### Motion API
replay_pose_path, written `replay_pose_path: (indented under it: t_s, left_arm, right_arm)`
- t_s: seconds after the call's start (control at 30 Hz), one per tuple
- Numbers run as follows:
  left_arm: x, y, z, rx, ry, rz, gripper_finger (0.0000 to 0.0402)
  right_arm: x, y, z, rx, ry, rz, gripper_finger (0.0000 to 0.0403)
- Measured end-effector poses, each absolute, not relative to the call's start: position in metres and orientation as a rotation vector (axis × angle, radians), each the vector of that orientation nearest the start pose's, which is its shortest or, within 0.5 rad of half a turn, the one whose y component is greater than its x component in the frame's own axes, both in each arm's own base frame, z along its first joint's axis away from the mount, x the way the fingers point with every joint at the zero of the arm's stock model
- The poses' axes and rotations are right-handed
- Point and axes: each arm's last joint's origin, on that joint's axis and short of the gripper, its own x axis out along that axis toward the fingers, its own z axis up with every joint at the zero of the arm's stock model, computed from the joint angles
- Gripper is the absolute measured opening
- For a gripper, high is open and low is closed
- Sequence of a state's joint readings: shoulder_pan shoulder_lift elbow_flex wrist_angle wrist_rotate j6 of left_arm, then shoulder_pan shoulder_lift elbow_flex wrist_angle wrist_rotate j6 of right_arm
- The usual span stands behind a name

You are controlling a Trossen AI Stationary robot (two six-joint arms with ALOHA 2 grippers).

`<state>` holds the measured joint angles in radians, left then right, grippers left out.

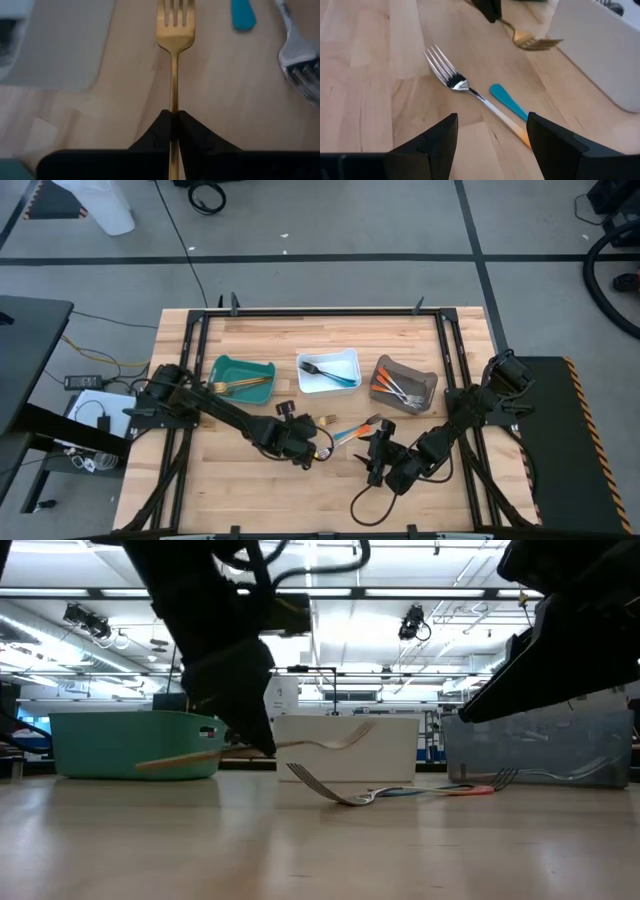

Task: Sort silverware by color (type)
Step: Put the gold fork into the green bin

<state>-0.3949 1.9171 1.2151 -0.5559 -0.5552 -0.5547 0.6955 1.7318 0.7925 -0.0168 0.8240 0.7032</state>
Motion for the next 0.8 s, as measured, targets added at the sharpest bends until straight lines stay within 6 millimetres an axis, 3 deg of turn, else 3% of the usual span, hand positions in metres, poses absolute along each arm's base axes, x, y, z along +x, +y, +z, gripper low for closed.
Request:
replay_pose_path:
  t_s: [0.33, 0.8]
  left_arm:
    - [0.345, -0.131, 0.154, 0.189, 0.921, 0.476, 0.0024]
    - [0.349, -0.128, 0.148, 0.308, 0.915, 0.328, 0.0025]
  right_arm:
    - [0.252, 0.178, 0.131, 0.004, 0.612, -0.313, 0.0242]
    - [0.256, 0.17, 0.142, 0.043, 0.728, -0.144, 0.0242]
